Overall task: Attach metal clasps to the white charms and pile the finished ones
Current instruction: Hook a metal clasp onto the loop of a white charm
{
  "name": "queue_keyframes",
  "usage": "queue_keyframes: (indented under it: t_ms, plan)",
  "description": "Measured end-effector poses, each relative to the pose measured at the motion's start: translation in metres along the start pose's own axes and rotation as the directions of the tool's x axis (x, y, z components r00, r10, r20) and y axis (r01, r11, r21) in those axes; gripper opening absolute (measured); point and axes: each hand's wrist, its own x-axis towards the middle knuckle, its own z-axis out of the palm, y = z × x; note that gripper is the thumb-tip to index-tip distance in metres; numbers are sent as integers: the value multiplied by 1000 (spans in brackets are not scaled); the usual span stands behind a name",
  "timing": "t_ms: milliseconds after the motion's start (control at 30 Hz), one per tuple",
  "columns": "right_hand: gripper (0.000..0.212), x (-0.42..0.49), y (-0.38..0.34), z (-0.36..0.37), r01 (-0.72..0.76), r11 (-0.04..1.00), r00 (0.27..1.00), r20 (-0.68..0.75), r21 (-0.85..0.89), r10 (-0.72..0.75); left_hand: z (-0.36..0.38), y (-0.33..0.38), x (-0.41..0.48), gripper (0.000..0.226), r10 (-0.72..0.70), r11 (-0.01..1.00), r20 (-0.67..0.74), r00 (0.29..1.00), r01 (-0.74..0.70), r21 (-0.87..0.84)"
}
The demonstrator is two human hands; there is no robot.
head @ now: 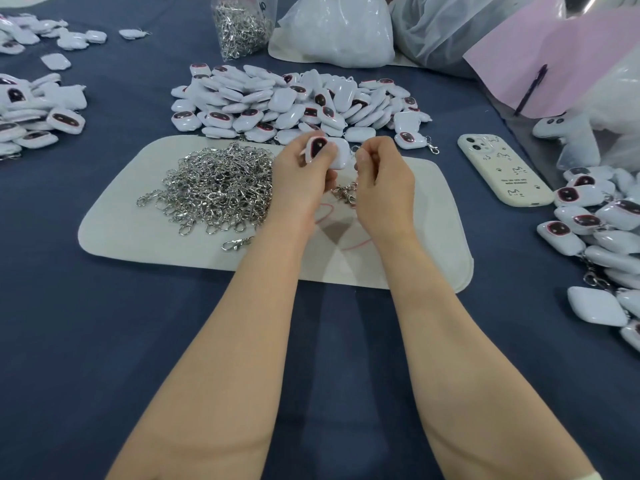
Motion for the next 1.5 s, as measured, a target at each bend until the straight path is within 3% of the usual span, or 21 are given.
queue_keyframes:
  t_ms: [67, 167, 300, 333, 400, 467, 500, 567, 667, 967, 1100, 1267, 1400, 1500]
  plan:
    - [11, 0, 0, -1, 44, 996, 999, 13, -77, -43, -1, 1, 0, 20, 184, 974, 12, 983, -184, 134]
    - [13, -1, 1, 0, 83, 981, 996, 59, -177, -74, -3, 0, 0, 25, 382, 855, 84, 920, -387, 347]
    - [15, -2, 6, 0, 50, 970, 993, 115, -237, -23, -2, -6, -3, 28, 461, 660, 213, 861, -494, 566]
    - [13, -2, 6, 0, 27, 978, 994, 108, -208, -4, -1, -6, -4, 27, 459, 662, 208, 864, -489, 568]
    - [8, -3, 3, 1, -29, 997, 997, 73, -71, 34, 0, -3, -3, 19, 354, 846, 97, 930, -363, 391]
    - [6, -2, -1, 2, -69, 994, 997, 39, 80, 66, 1, 0, -2, 10, 45, 997, 4, 999, -45, 56]
    - [6, -2, -3, 3, -79, 989, 997, 32, 128, 76, 0, 1, -2, 7, -105, 992, 10, 994, 105, -70]
    - [7, -3, -4, 5, -87, 984, 996, 35, 154, 83, -2, 1, -2, 14, -260, 935, 29, 965, 259, -242]
    - [9, -2, -3, 5, -81, 982, 997, 28, 170, 77, -3, 3, -1, 18, -331, 873, 66, 941, 332, -357]
    - [10, -3, -5, 5, -40, 986, 994, -96, 162, 56, 0, 2, -4, 16, -379, 862, 96, 920, 389, -325]
    - [9, -2, -1, 3, -40, 995, 996, -70, 94, 47, 1, -1, -4, 6, -298, 921, 74, 952, 307, -239]
    - [11, -3, 2, 3, 29, 998, 1000, 1, -59, -29, 0, -1, -5, 12, -59, 998, -32, 998, 59, -18]
    - [11, -1, 2, 3, 58, 989, 998, 37, -133, -53, 2, -1, -8, 19, 196, 965, -27, 980, -189, 180]
    - [11, -2, 4, 3, 30, 991, 998, 53, -127, -24, 4, -3, -10, 22, 255, 932, 21, 967, -252, 260]
